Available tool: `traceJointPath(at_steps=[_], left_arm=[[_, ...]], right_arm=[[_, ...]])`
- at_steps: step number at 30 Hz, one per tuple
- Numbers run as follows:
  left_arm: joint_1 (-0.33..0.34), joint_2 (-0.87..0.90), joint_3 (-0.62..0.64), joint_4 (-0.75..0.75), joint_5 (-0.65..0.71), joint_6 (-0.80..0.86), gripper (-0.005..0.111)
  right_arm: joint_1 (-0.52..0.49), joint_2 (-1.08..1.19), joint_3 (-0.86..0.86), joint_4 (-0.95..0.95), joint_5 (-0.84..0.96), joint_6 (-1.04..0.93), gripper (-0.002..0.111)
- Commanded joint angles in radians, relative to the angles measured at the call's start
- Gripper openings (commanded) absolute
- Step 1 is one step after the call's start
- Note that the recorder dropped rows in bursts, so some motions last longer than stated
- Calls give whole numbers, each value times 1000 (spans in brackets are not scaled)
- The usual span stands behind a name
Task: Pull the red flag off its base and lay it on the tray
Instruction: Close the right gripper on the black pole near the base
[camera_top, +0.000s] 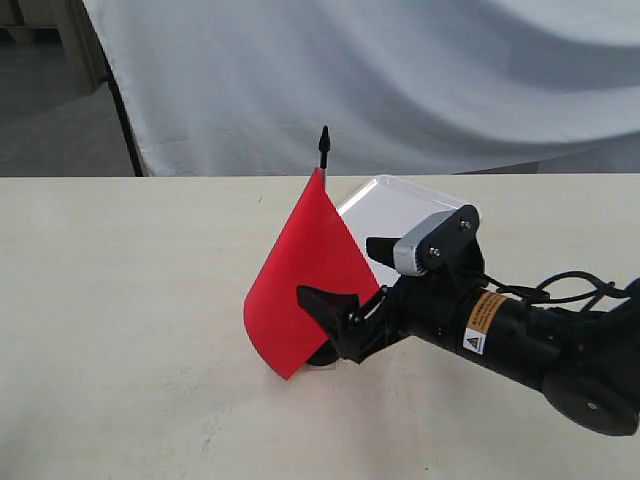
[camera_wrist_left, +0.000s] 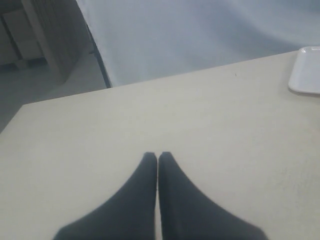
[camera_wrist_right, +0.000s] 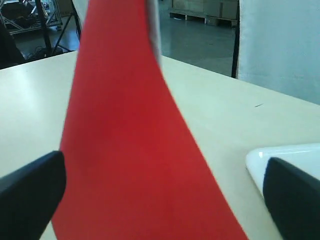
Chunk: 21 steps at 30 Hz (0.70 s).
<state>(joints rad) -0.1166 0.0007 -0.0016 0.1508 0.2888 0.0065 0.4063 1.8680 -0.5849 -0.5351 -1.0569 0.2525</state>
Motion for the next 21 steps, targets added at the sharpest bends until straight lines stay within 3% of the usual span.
traceJointPath(at_steps=[1, 9, 11, 12, 14, 15, 21], left_arm=[[0, -1, 2, 0, -10, -7, 1], [0, -1, 2, 3, -10, -7, 1], [0, -1, 2, 9, -10, -7, 1], [0, -1, 2, 9, -10, -7, 1], [0, -1, 2, 9, -10, -7, 1], [0, -1, 2, 9, -10, -7, 1], [0, -1, 2, 9, -10, -7, 1]], right_arm=[[22, 74, -73, -1, -11, -10, 104], [56, 142, -167, 1, -11, -11, 99], [65, 149, -175, 2, -11, -11, 85], [73, 151, -176, -1, -11, -11, 69], [78, 151, -176, -22, -7, -11, 19], [78, 151, -176, -49, -11, -3, 1], [78, 84, -167, -120, -24, -17, -1]])
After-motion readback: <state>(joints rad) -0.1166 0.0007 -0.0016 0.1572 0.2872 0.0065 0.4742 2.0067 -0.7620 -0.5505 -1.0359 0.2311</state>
